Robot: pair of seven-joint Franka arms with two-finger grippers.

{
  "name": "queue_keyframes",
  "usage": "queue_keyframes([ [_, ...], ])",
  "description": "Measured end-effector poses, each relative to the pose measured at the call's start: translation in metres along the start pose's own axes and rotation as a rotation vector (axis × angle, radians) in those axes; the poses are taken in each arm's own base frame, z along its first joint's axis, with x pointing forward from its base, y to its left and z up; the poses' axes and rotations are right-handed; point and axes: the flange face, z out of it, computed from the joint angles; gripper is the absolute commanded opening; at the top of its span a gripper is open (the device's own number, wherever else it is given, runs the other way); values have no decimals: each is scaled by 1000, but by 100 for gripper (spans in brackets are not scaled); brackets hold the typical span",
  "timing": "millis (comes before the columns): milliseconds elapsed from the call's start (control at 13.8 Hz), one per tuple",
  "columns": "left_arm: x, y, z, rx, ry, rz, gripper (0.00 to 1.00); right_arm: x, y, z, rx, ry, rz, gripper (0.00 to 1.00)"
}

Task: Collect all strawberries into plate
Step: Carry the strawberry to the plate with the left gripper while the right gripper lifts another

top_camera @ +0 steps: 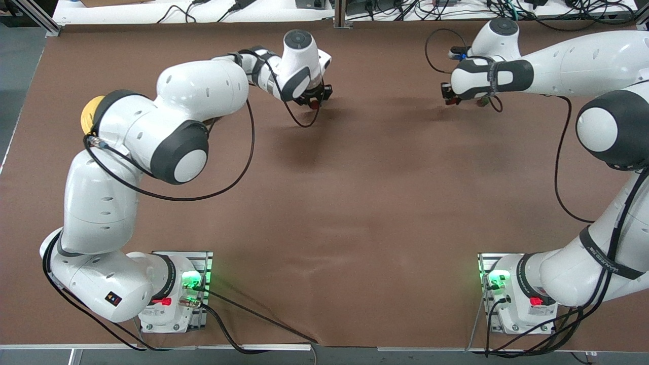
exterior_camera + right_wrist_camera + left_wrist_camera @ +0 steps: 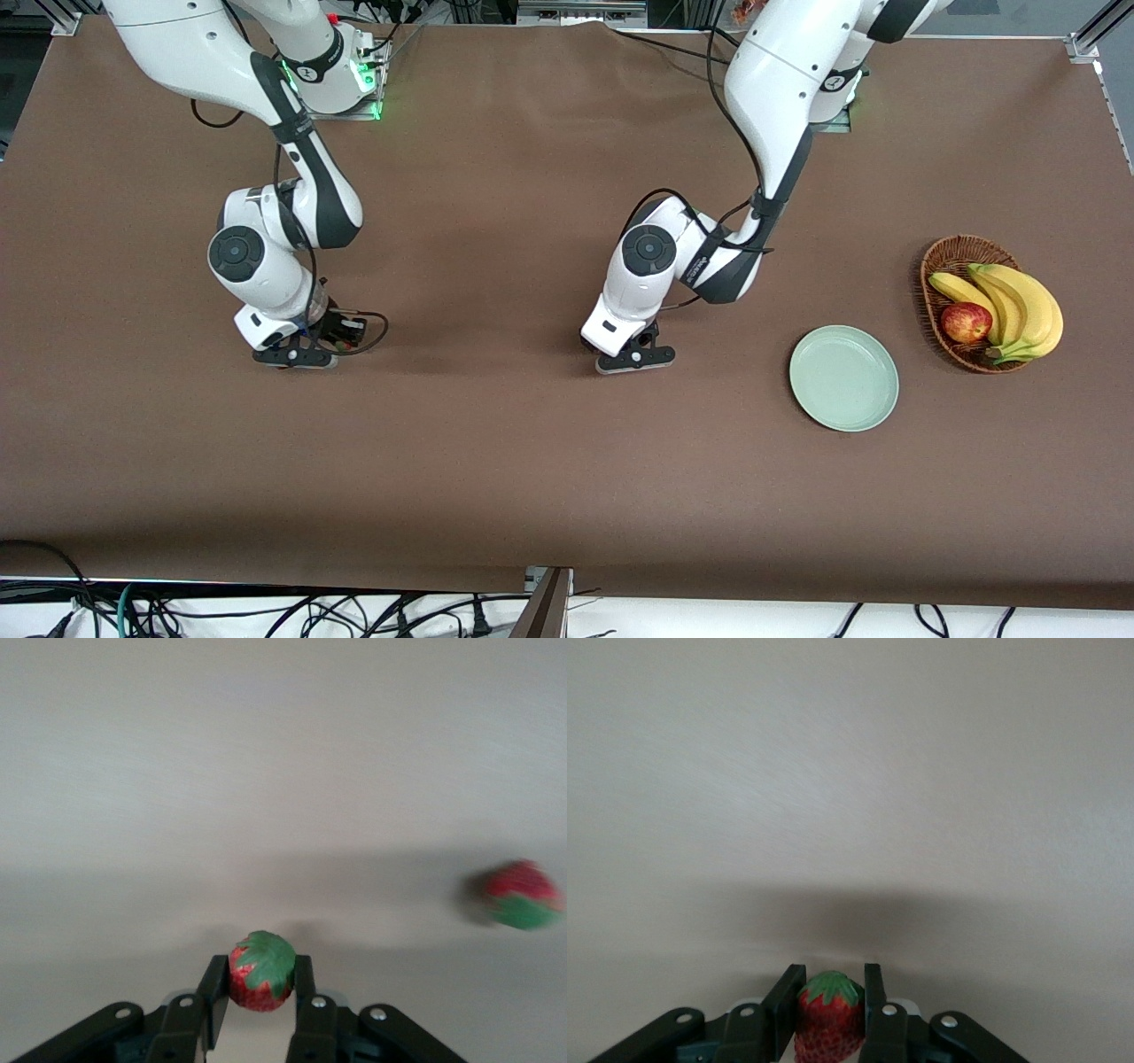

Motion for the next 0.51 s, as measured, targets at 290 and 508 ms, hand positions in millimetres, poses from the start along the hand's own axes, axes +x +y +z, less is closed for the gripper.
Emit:
queue_keyframes([
  [290,64,-83,-73,110,-52,88,25,-5,-102,-5,84,16,92,25],
  [508,121,-197,-109,142,-138,184,26,-16,-196,-6,136,36,164,25],
])
